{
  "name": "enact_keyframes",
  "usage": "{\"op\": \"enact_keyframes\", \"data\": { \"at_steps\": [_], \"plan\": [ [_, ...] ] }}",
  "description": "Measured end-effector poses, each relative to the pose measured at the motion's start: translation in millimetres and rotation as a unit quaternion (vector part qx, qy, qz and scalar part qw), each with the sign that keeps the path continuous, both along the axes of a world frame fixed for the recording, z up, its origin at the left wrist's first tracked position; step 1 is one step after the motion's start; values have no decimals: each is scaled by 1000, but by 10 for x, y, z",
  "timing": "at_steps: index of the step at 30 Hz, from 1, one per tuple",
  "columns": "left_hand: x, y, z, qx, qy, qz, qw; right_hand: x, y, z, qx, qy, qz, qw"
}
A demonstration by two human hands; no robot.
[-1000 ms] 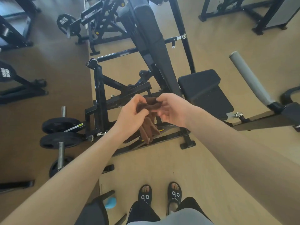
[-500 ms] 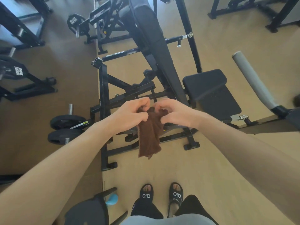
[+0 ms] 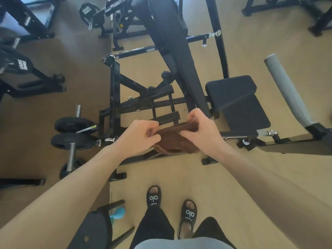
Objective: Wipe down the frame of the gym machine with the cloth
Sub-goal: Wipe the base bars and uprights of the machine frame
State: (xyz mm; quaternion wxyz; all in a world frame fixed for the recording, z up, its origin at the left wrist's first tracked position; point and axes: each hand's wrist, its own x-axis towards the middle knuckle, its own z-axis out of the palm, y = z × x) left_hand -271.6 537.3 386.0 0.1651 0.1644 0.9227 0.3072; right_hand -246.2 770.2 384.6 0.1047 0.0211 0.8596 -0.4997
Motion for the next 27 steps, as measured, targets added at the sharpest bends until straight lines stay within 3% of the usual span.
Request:
{"op": "enact_keyframes", "data": {
  "at_steps": [6, 9, 14, 16, 18, 19, 22, 27],
  "plan": [
    [-137, -87, -318, 90, -145, 80, 982, -63, -100, -284, -75, -120, -48, 989],
    [-350, -96, -453, 128, -149, 125, 972, -279, -266, -474, -67, -83, -101, 989],
    [-906, -85, -1061, 111, -128, 243, 955, -865, -720, -1125, -8, -34, -183, 982],
    [-1038, -99, -1431, 56, -152, 248, 955, -1014, -893, -1560, 136, -43, -128, 982],
    [-1040, -178, -1789, -62, -142, 203, 967, -991, -1023, -1967, 315, -54, 29, 947],
    [-1001, -245, -1940, -111, -124, 170, 971, -940, -1058, -2112, 357, -56, 119, 925],
    [-874, -504, -2289, -170, -76, 99, 977, -787, -1094, -2302, 390, -50, 261, 882],
    [-821, -742, -2430, -233, -37, 30, 971, -938, -1240, -2424, 453, -1, 285, 845]
  ]
}}
